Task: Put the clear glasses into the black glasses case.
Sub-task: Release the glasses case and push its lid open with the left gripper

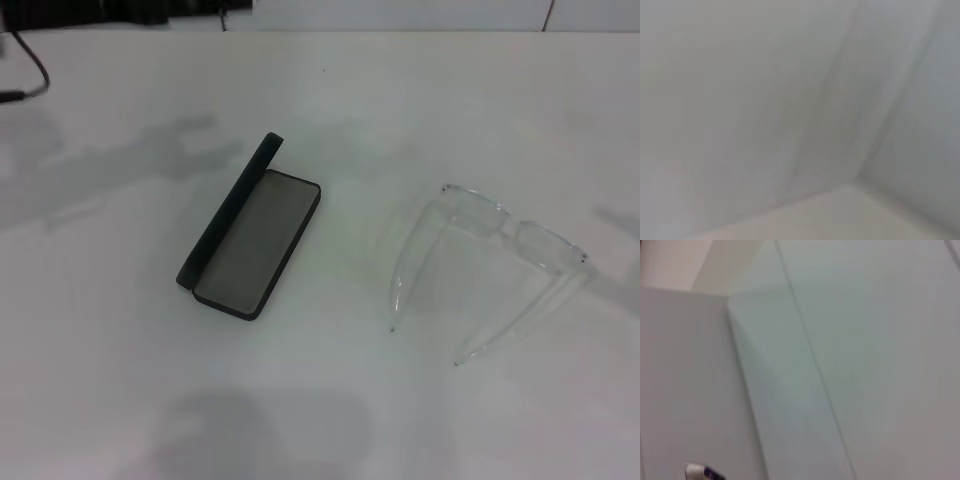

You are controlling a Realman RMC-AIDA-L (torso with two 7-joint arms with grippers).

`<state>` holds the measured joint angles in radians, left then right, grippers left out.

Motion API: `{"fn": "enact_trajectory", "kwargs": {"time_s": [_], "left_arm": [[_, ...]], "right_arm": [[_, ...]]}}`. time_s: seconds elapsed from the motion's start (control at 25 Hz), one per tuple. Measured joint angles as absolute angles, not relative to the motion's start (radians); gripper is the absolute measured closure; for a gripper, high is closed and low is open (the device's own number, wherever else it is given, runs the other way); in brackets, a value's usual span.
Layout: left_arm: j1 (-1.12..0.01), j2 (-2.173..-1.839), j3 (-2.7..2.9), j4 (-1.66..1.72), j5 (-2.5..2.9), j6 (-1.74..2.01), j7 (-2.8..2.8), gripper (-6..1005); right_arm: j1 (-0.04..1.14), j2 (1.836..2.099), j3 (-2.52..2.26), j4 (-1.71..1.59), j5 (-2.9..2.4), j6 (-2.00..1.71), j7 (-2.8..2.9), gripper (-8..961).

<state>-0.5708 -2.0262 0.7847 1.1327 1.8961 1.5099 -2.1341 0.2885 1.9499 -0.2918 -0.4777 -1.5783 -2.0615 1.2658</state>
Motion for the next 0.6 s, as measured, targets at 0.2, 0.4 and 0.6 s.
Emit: {"fn": "enact_trajectory", "kwargs": {"time_s": [0.2,0.4,0.6], "left_arm": [[-0.513,-2.093,0.915,1.347,2.175,1.420,-2.262,171],[-0.454,-2.086,1.223,1.607,2.322,1.417,-2.521,175],[-0.467,-2.086,1.441,1.759,2.553,1.460,-2.768,179]], "right_arm": [[0.266,1.948,-0.261,-0.453,-1.578,-2.064,1.239,84],[0.285,1.940,-0.263,-0.451,-1.584,-2.046,1.238,85],[0.311,1.947,-0.273,-0.450,-1.598,-2.001,1.223,84]]}}
